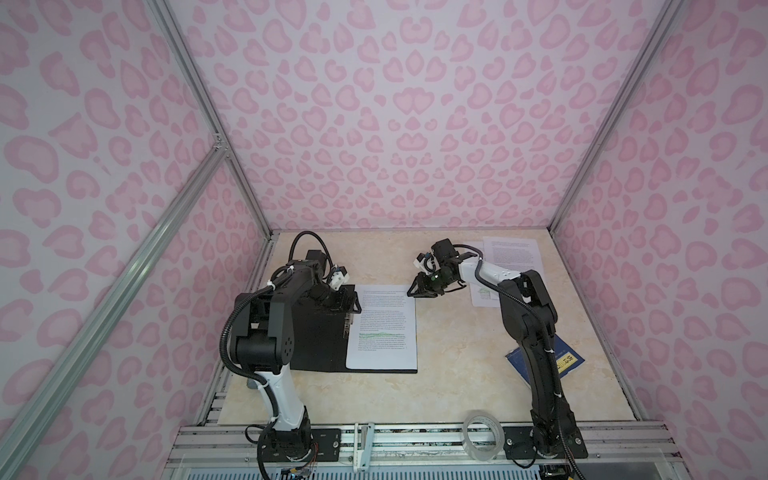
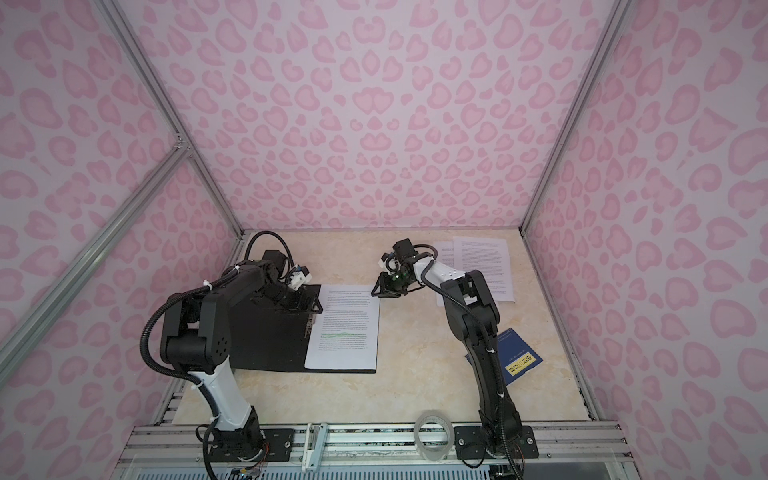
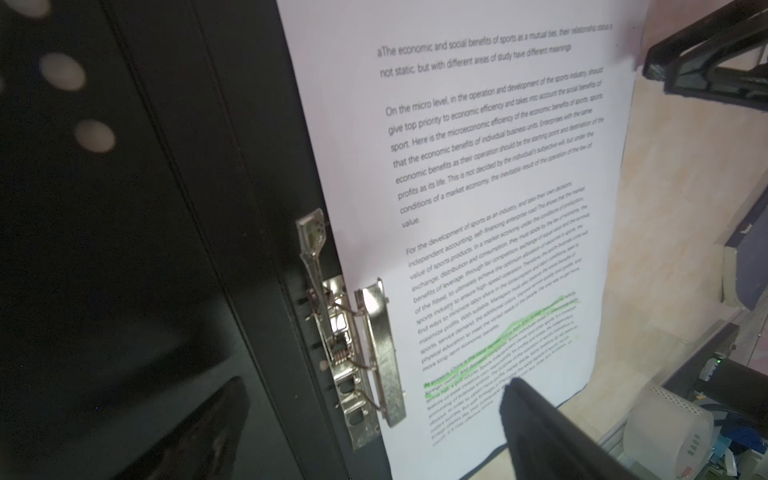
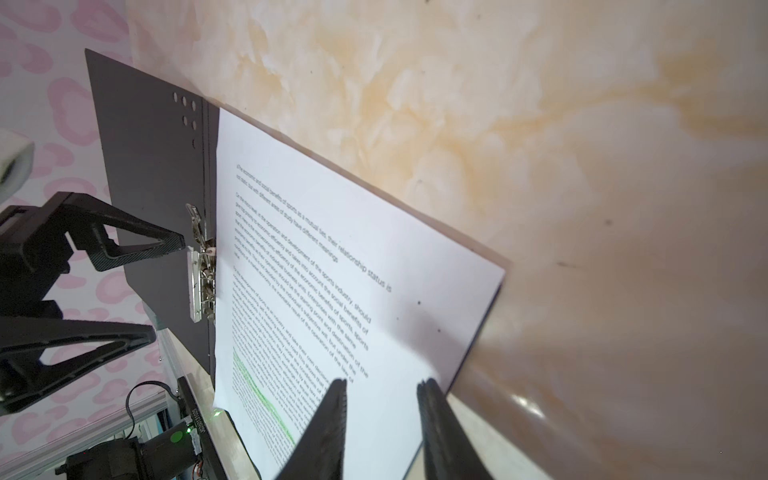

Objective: Put the files into the folder

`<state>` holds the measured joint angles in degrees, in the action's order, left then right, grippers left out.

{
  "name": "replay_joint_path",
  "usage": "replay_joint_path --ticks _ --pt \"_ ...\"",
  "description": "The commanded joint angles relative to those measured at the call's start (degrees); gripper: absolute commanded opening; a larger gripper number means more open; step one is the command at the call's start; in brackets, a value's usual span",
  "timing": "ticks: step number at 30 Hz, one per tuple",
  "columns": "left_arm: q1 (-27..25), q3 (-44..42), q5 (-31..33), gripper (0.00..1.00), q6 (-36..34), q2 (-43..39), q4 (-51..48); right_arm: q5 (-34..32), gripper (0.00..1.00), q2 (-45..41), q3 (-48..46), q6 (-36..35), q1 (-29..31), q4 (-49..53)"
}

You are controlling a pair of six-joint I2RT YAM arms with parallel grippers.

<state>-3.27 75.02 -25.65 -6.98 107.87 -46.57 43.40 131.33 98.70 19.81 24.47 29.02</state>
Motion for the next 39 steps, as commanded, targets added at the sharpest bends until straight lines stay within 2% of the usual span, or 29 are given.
replay_joint_path --ticks 1,4,19,27,39 --pt "0.0 0.6 0.2 0.98 0.4 -1.6 0.0 -1.6 0.33 -2.7 -2.6 0.9 0.2 -0.4" --pt "0.0 0.6 1.1 0.98 0.9 -2.4 -0.3 -4.8 0.33 -5.7 -6.8 1.5 0.5 -0.8" --pt "0.1 -0.7 0.9 0.98 1.8 -1.6 -0.4 -7.8 0.33 -16.4 -25.6 4.5 6.9 -4.3" --pt "0.0 -0.6 0.7 0.98 1.7 -1.5 -0.4 -9.2 0.33 -17.3 -28.6 6.1 9.8 -5.7" --pt "0.0 -0.5 0.6 0.98 1.4 -1.1 -0.4 -12.5 0.32 -18.1 -28.3 5.4 12.1 -3.4"
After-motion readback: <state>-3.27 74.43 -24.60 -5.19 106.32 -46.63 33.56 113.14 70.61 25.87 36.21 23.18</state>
